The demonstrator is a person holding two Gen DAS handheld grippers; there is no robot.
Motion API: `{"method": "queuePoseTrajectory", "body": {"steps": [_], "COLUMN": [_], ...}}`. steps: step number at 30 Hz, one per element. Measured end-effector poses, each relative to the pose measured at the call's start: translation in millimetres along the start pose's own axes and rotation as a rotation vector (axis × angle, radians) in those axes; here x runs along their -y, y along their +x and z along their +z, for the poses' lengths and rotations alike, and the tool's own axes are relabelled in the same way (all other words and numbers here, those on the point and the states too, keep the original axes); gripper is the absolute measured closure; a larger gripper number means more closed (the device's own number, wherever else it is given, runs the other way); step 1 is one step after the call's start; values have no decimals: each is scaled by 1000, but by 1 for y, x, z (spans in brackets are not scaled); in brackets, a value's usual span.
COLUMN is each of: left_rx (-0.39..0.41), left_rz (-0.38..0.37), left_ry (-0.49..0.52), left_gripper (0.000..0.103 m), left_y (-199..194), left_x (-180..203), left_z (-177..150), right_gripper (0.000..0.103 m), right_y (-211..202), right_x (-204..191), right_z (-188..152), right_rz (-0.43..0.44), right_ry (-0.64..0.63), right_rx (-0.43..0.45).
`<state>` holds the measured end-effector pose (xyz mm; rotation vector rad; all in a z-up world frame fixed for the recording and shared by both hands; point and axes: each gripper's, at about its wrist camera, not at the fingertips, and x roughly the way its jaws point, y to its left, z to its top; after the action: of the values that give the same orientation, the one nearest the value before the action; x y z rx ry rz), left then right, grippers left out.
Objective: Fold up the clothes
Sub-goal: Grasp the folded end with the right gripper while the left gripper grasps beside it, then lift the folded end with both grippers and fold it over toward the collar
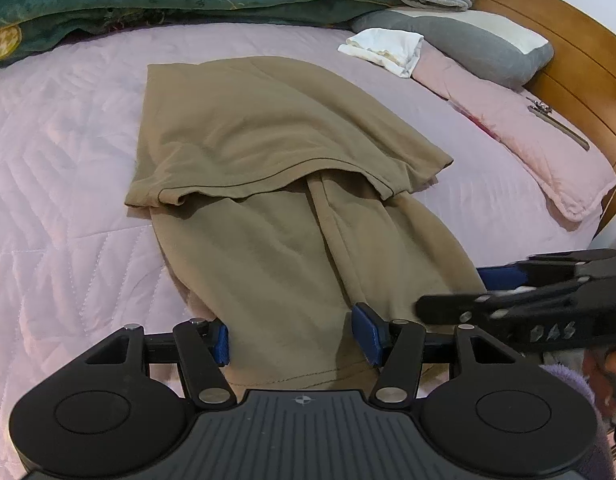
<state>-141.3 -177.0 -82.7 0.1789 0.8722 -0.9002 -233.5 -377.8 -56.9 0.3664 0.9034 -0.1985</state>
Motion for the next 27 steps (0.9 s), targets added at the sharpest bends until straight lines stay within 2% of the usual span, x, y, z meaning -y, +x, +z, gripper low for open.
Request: {"method": "queuePoseTrajectory", "body": {"steps": [1,2,3,6,9,13,15,17,20,22,24,27], "left_rx": [1,2,3,0,-4,-5,-8,-17,-40,-48,-39,2], "left_rz": [-4,-7,-8,-37,-86,-122,-125,-120,-145,-173,-178,-210], "left_ry": [-2,-3,-7,-55,-87,-59,-75,-130,-225,-263,-257,-231], "left_gripper": [50,55,65,85,89,89,89,89,89,89,89,89], "left_y": [0,0,-1,-3,-10,-35,-46,-52,-53,-50,-48,-50], "left_x": [0,-1,-2,-9,-17,-22,-31,-45,-66,-75,-74,-69], "left_z": [0,0,0,1,0,-6,-10,-16,-25,-27,-24,-7], "right_gripper": [51,70,85,92,95,95,95,95,95,95,95,95], "right_y": [2,3,4,5,-1,-17,-24,-27,-27,-27,-28,-31], "right_x": [-4,-10,-14,-16,-12,-35,-50,-49,-28,-8,2,6], "right_z": [1,2,2,3,3,3,1,-3,-9,-11,-10,-4], "right_rz": [2,4,-1,13,108,234,231,216,210,256,289,314], "right_ry": [-18,-39,-44,-20,46,23,-19,6,121,238,298,321], "right_rx": [-6,-14,-16,-22,-25,-35,-46,-58,-70,-68,-58,-50]}}
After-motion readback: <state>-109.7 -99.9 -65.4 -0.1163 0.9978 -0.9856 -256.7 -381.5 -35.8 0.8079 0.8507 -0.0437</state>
